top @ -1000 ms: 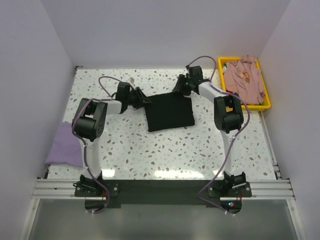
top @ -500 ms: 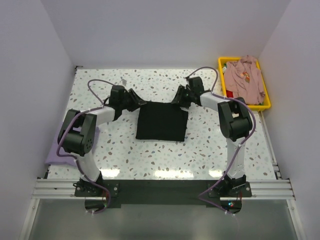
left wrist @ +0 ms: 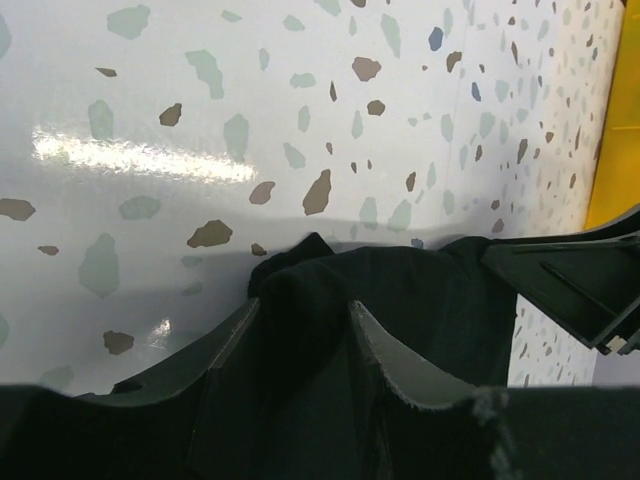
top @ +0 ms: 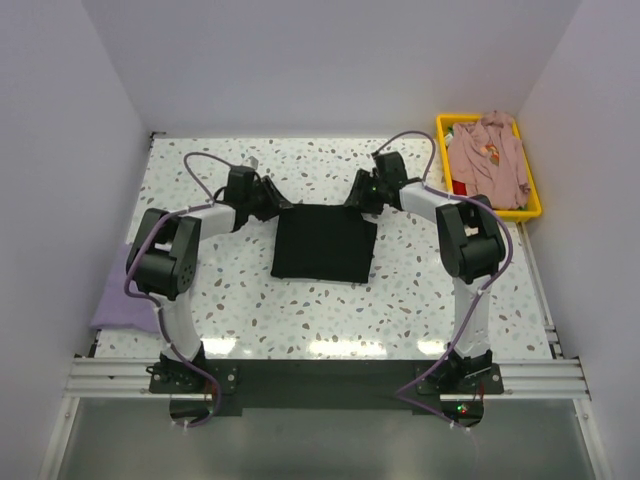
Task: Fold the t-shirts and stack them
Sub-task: Fold the tshirt
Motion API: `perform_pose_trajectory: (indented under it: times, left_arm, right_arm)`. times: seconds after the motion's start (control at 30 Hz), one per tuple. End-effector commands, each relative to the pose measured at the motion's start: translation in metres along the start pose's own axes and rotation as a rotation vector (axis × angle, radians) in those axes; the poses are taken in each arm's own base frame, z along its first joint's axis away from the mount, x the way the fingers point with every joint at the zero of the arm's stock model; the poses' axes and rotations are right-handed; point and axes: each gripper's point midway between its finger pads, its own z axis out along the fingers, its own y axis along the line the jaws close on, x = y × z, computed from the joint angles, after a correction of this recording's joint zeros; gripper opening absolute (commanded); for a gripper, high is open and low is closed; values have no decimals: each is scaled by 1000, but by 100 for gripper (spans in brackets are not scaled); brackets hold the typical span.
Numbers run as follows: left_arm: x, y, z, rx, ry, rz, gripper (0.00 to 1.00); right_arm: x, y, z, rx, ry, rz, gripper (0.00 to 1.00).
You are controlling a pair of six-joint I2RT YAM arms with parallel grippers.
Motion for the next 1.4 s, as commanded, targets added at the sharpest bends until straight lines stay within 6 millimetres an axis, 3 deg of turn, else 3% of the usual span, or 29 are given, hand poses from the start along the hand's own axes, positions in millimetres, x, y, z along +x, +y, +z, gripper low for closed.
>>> perform_pose_trajectory:
  times: [0.0,0.1,0.2,0.23,0.33,0.4,0.6,0.97,1.13,1.37]
  left_arm:
    - [-10,-4,6,-3,-23,46,42]
    - [-11,-6,7,4,-28,50,37]
    - [-15,-11,6,27,-40,56,29]
    - [-14,-14,6,36,-39,57,26]
    - [-18,-21,4,57,-49,62,15]
    - [-19,-25,2,66,-55,66,8]
    - [-24,-36,-6,90,-74,74,0]
    - [-34,-68,-23,161,-110,95,0]
    - [-25,-73,-6,175,-50,106,0]
    - [5,-51,36,138,52,114,0]
  right_arm:
    - [-10,-5,-10,62,-25,-33,54]
    - [-8,-7,-9,68,-24,-24,50]
    - [-9,-3,-11,57,-31,-23,31]
    - [-8,-3,-12,56,-30,-20,20]
    - [-11,2,-20,52,-44,-19,8]
    - [-19,8,-32,50,-73,-20,6]
    - [-29,21,-70,51,-129,-21,3]
    - [-7,13,-113,139,-130,-19,2]
    - [9,-9,-123,223,-114,-12,2]
    - [27,-45,-109,340,-85,0,2]
